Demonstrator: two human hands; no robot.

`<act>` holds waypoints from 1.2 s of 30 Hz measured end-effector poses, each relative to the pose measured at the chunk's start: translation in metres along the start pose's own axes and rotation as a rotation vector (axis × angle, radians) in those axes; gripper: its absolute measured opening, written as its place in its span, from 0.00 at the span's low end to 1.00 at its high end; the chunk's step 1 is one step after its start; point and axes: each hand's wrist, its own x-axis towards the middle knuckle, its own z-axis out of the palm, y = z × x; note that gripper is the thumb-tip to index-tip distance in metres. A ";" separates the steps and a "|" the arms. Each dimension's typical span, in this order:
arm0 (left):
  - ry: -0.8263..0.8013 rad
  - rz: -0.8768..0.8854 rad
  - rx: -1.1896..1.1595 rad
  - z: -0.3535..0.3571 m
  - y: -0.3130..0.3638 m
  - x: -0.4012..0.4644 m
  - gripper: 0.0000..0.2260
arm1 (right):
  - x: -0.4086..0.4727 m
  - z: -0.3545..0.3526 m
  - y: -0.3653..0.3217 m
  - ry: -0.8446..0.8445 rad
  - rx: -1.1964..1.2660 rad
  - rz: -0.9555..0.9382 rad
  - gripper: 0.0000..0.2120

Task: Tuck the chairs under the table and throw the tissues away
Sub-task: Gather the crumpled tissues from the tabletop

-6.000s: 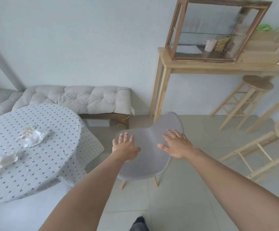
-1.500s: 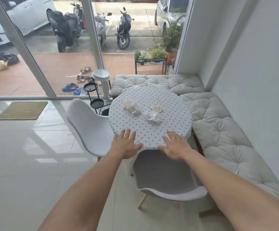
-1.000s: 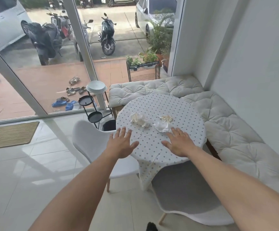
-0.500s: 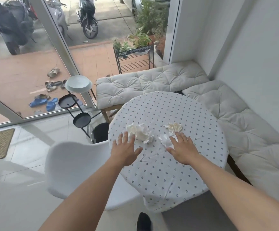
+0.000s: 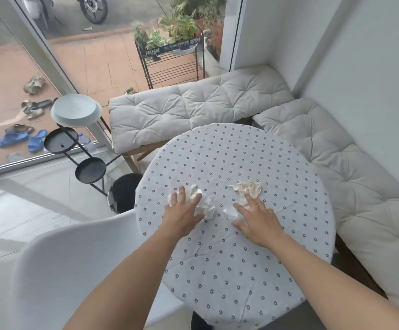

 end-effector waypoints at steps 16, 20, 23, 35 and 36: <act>0.105 0.190 0.036 0.009 0.002 0.002 0.08 | 0.017 0.011 0.001 0.340 0.194 0.024 0.09; 0.149 0.212 -0.058 0.003 -0.011 0.000 0.04 | 0.040 -0.003 0.009 0.376 0.258 0.052 0.12; 0.181 0.216 -0.130 0.000 -0.024 0.001 0.11 | 0.057 0.000 0.012 0.307 0.198 0.121 0.12; 0.175 0.214 -0.178 -0.022 -0.065 0.001 0.09 | 0.064 -0.003 -0.020 0.296 0.430 0.088 0.15; 0.179 0.220 -0.189 -0.028 -0.071 0.002 0.08 | 0.065 -0.006 -0.031 0.289 0.458 0.068 0.14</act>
